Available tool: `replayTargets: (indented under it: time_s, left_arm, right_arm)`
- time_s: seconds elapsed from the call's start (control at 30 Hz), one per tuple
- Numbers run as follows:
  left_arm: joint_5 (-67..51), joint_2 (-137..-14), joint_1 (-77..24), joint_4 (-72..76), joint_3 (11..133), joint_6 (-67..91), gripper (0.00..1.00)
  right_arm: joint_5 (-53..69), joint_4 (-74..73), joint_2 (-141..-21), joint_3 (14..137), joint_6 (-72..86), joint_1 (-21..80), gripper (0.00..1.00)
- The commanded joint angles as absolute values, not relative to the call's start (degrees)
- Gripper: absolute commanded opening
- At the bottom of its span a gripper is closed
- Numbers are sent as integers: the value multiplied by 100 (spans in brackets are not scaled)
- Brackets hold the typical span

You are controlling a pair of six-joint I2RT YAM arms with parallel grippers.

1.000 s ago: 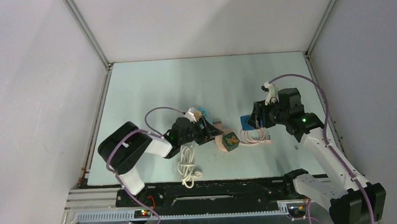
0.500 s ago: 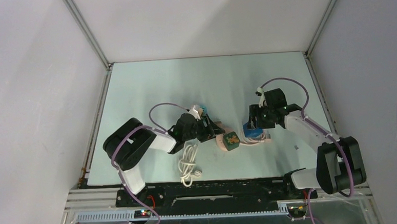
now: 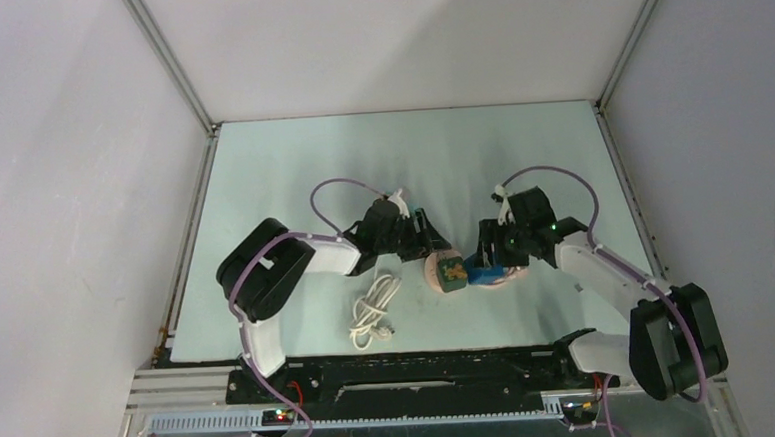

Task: Insert the plug
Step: Move the socket to the center of the board.

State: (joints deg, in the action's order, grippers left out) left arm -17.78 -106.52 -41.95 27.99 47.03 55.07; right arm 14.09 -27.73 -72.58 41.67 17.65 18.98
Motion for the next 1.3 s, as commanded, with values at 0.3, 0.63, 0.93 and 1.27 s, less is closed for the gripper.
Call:
replayTargets:
  time_s: [0.3, 0.63, 0.93, 1.27]
  left_arm:
    - [-2027, -11188, -4559, 1387, 6511, 4374, 71]
    - [-721, -9493, -4501, 43, 6425, 2565, 76]
    - [-731, -7835, -4218, -668, 5292, 2179, 74]
    - [-1742, -7180, -4353, 1309, 3130, 4419, 58]
  right_arm:
    - [1931, -3160, -5004, 3312, 2711, 1491, 0]
    - [2222, -3148, -5507, 4198, 1795, 1243, 0]
    - [2420, -2925, -6369, 5013, 1401, 1199, 0]
    - [2388, -3015, -7063, 5145, 1386, 1067, 0]
